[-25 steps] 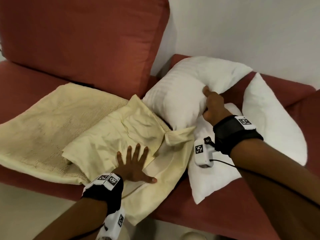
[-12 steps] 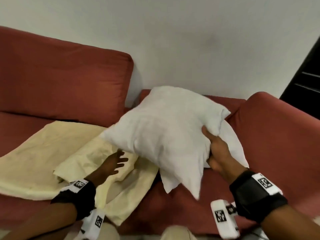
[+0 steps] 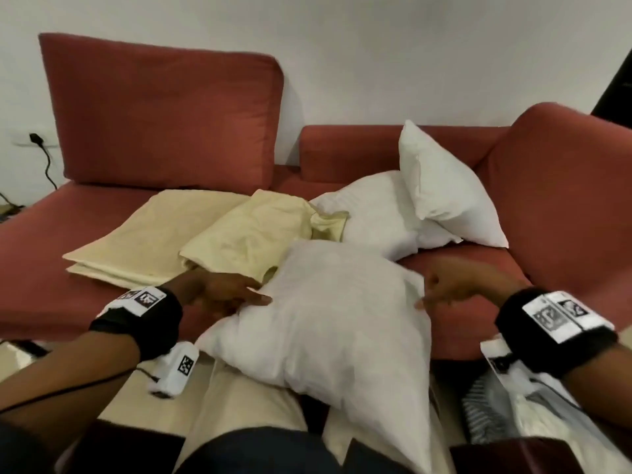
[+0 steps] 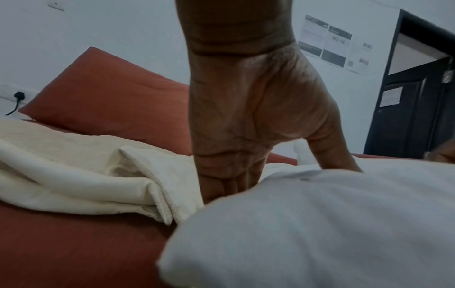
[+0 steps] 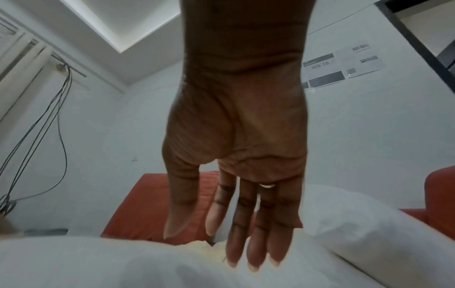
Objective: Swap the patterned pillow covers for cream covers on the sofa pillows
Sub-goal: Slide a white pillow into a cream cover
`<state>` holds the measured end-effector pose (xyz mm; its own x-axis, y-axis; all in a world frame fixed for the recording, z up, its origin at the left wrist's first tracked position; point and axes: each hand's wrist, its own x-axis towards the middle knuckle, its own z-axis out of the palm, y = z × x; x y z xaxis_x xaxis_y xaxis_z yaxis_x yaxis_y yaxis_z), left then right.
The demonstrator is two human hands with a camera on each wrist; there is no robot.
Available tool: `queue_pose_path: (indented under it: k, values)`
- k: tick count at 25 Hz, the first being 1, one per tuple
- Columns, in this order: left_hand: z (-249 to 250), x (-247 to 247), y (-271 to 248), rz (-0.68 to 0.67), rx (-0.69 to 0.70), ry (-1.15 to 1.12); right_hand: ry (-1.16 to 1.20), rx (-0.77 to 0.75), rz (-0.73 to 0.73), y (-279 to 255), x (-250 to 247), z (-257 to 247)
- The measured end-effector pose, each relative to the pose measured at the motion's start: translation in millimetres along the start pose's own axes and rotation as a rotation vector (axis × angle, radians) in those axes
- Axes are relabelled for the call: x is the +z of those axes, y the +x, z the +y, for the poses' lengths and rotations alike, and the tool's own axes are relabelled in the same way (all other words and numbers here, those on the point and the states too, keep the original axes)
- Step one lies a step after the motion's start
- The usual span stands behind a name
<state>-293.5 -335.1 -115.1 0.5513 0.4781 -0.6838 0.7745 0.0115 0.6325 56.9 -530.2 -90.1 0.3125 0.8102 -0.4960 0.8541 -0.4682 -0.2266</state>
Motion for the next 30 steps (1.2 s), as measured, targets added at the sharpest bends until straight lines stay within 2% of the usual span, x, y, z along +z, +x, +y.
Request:
queue_pose_path:
  k: [2,4,6,8,9,11,14,16,19,23,25,27,28,30]
  values:
    - [3.2,4.9,-1.1,-0.003,0.03,0.183,0.089,-0.127,0.202,2.6,-21.2,-26.4]
    - [5.7,7.8,-1.3,0.003,0.158,0.32,0.172,-0.216,0.286,19.7,-34.8,-62.1]
    - [0.8,7.5,0.5,-0.018,0.294,0.492,0.048,-0.253,0.223,52.3,-34.4,-96.3]
    - [-7.9,13.4,-2.5,-0.047,0.278,0.682,-0.041,-0.245,0.105,82.4,-27.1,-122.6]
    - [-14.3,15.8,-3.2,-0.043,0.246,0.76,-0.06,-0.24,0.065,95.5,-26.5,-133.0]
    - [-26.0,21.7,-2.5,-0.016,0.272,0.9,-0.114,-0.213,0.023,111.3,-30.7,-145.0]
    - [-29.8,18.3,6.9,0.065,0.365,0.983,-0.245,-0.115,-0.07,142.3,-30.0,-150.1]
    - [-16.9,11.4,15.0,0.101,0.406,0.999,-0.25,-0.037,-0.135,165.3,-15.4,-142.3]
    - [12.6,-1.3,23.1,0.216,0.481,1.071,-0.194,-0.085,-0.159,201.8,3.6,-119.8]
    - [40.7,-17.2,54.2,0.298,0.693,1.095,-0.098,-0.266,-0.09,157.8,10.2,-133.1]
    - [49.3,-16.2,72.5,0.328,0.64,1.137,-0.128,-0.373,0.012,133.0,17.7,-136.2]
    - [59.8,-10.9,79.0,0.242,0.5,1.152,-0.208,-0.422,0.077,106.0,18.9,-142.3]
    - [66.9,-7.6,76.6,0.202,0.455,1.141,-0.209,-0.423,0.075,93.5,16.9,-143.9]
    - [82.4,-3.7,70.2,0.215,0.444,1.152,-0.113,-0.385,0.028,67.1,12.7,-146.4]
